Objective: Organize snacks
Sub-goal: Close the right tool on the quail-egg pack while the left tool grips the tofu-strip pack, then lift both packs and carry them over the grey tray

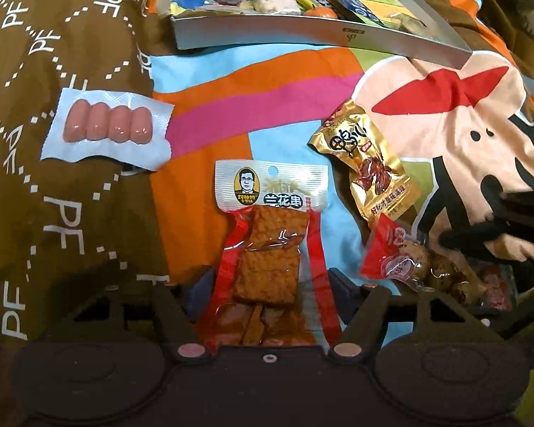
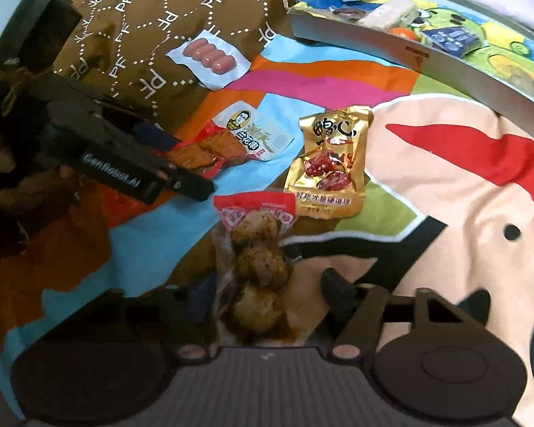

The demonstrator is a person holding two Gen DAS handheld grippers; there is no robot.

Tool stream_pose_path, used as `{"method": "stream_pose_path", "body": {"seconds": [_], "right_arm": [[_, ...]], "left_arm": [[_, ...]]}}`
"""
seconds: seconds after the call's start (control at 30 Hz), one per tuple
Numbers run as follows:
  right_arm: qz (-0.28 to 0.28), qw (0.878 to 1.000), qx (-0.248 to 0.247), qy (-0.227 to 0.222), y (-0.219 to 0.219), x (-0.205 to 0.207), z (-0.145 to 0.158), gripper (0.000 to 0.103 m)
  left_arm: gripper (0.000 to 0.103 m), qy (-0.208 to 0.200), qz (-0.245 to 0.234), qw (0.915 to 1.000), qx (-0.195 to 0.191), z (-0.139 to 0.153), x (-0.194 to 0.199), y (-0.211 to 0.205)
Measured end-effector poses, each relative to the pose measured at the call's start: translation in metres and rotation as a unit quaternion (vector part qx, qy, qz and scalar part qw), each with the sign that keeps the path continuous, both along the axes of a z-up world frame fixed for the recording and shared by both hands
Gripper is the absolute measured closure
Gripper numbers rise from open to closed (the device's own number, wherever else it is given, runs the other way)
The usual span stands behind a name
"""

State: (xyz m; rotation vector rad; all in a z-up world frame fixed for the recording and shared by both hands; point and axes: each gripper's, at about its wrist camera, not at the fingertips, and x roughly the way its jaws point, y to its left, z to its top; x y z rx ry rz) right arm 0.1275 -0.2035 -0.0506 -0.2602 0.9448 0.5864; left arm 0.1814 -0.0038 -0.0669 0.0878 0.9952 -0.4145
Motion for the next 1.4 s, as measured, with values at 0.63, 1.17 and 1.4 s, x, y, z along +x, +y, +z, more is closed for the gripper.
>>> {"method": "stream_pose_path", "body": {"seconds": [0.63, 1.17, 1.4], "right_arm": [[-0.082, 0.989, -0.049, -0.115, 0.024, -0.055, -0.005, 0.058], [-0.104, 0.98, -0.077, -0.15, 0.021, -0.063, -0.003, 0.057], [-0.104, 0.98, -0.071, -0.151, 0.021, -0.065, -0.004, 0.057]], "left_arm": [[0.049, -0.017, -0.023, 0.9993, -0.025, 0.008, -0.013, -0.008], [0.039, -0.009, -0.034, 0.9993, -0.009, -0.001, -0.006, -0.011], [0.057, -0.008, -0.006, 0.998, -0.062, 0.01, -0.005, 0.003]]}}
